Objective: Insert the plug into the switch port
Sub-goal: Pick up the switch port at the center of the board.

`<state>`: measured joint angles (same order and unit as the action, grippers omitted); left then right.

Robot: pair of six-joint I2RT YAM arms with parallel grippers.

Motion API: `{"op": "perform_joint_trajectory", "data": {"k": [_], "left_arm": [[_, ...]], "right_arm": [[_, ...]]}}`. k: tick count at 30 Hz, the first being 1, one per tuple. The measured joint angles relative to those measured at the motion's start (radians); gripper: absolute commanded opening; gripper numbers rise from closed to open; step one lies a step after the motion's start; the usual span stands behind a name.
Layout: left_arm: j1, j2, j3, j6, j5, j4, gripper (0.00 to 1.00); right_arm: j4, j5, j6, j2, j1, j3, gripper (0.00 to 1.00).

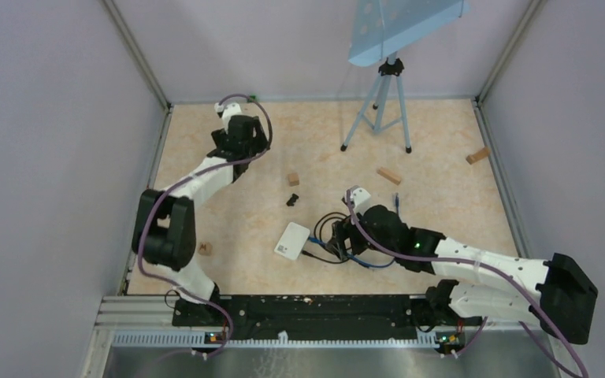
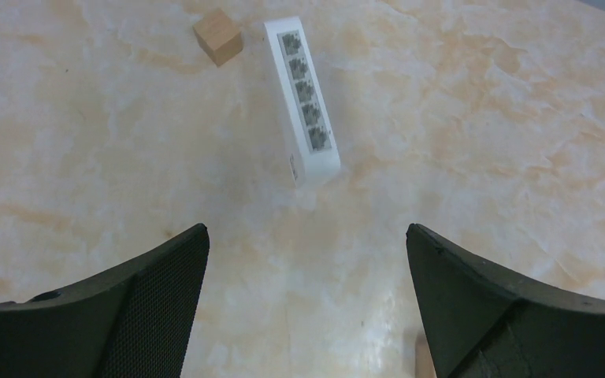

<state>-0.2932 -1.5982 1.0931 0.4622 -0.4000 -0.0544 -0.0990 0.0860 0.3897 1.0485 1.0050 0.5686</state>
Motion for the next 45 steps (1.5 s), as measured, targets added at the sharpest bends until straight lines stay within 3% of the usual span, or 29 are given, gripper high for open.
{"op": "perform_joint_trajectory", "data": {"k": [5,11,17,22,27,29,32,38,42,45], "left_arm": [[0.023,-0.253,0.189,-0.023,-0.01,0.002,0.99],[0.039,-0.442,0.377,-0.039,-0.026,-0.009,0.96],[0.043,-0.539,0.47,-0.07,-0.07,-0.024,0.73],[0.043,-0.556,0.465,-0.098,-0.091,-0.048,0.39],[0.043,-0.544,0.429,-0.111,-0.086,-0.026,0.09],[0.042,-0.517,0.397,-0.117,-0.077,-0.034,0.01],[0.029,-0.439,0.32,-0.122,-0.071,-0.052,0.0],[-0.106,-0.076,0.083,-0.181,-0.039,-0.037,0.0],[-0.244,0.228,-0.058,-0.215,0.159,0.051,0.0],[-0.272,0.435,-0.17,-0.2,0.367,0.128,0.0]], "right_arm": [[-0.02,0.003,0.026,-0.093,0.0,-0.048,0.75],[-0.042,0.02,0.022,-0.138,0.0,-0.064,0.73],[-0.069,0.024,0.01,-0.137,0.0,-0.064,0.63],[-0.072,0.021,0.002,-0.137,0.0,-0.064,0.53],[-0.074,0.01,-0.001,-0.138,0.0,-0.064,0.53],[-0.081,0.009,0.0,-0.143,0.0,-0.064,0.56],[-0.095,0.011,0.004,-0.175,0.0,-0.064,0.59],[-0.1,0.045,0.016,-0.291,0.0,-0.064,0.62],[-0.108,0.087,0.026,-0.384,0.0,-0.065,0.63],[-0.109,0.121,0.031,-0.469,0.0,-0.074,0.64]]}}
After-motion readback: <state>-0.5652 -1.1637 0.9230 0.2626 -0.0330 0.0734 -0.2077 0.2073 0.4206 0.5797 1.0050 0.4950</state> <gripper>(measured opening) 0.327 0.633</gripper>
